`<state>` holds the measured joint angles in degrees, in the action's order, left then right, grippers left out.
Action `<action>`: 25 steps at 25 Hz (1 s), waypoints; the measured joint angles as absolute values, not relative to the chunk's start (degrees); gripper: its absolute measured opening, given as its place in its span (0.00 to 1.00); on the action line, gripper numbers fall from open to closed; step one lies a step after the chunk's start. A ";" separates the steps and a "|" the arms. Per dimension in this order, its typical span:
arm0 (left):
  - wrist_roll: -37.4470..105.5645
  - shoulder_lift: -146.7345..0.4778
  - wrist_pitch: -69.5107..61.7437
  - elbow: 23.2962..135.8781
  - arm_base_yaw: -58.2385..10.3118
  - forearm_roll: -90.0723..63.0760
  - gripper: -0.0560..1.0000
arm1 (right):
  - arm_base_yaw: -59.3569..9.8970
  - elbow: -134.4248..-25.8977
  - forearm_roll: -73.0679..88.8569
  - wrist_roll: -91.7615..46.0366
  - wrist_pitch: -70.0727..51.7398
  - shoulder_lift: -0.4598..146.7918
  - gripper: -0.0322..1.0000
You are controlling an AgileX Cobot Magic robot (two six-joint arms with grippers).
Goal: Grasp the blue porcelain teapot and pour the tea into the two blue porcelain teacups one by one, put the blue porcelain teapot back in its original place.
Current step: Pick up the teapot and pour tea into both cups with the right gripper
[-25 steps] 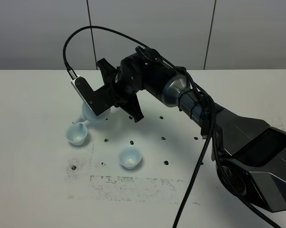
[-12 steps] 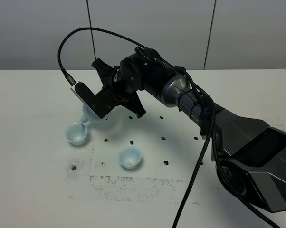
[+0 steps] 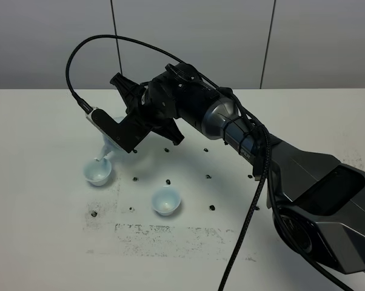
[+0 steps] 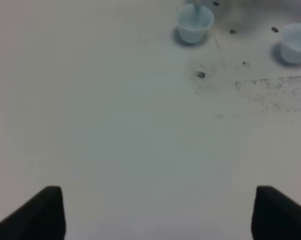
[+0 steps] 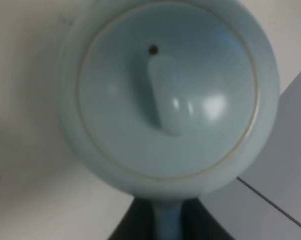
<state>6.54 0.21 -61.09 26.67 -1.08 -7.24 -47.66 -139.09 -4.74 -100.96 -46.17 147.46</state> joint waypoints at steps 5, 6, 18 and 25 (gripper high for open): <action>6.54 0.21 -61.09 26.67 -1.08 -7.24 0.77 | -47.87 -139.09 -8.17 -100.96 -46.17 147.46 0.07; 6.54 0.21 -61.09 26.67 -1.08 -7.24 0.77 | -47.87 -139.09 -8.23 -100.97 -46.11 147.46 0.07; 6.54 0.21 -61.09 26.67 -1.08 -7.24 0.77 | -49.61 -139.09 -10.24 -101.10 -46.11 147.46 0.07; 6.54 0.21 -61.09 26.67 -1.08 -7.24 0.77 | -49.85 -139.09 -14.25 -101.10 -46.11 147.46 0.07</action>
